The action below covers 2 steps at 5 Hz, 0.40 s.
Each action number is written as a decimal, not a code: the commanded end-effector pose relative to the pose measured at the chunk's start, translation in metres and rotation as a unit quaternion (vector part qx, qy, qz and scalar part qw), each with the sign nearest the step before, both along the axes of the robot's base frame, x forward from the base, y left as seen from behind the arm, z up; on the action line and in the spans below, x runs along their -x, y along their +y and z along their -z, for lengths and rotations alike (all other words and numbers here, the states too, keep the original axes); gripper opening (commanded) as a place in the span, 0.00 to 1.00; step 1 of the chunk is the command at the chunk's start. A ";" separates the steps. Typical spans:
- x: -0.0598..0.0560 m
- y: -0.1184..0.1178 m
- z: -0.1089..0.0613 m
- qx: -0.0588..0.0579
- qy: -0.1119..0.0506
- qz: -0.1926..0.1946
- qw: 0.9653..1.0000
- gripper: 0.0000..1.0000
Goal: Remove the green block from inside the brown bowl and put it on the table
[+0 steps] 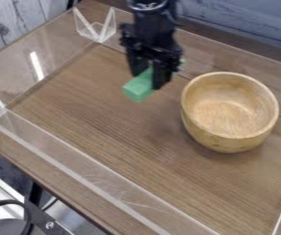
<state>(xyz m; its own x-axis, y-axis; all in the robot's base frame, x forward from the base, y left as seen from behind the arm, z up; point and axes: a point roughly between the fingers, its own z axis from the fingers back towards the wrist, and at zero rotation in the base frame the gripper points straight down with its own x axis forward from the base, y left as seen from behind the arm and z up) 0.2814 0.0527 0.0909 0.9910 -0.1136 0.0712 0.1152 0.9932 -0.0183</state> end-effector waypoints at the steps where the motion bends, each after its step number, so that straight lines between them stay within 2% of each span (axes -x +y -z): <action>1: 0.007 0.028 -0.006 -0.016 -0.026 -0.015 0.999 0.00; 2: 0.016 0.043 0.012 -0.025 -0.015 -0.020 0.999 0.00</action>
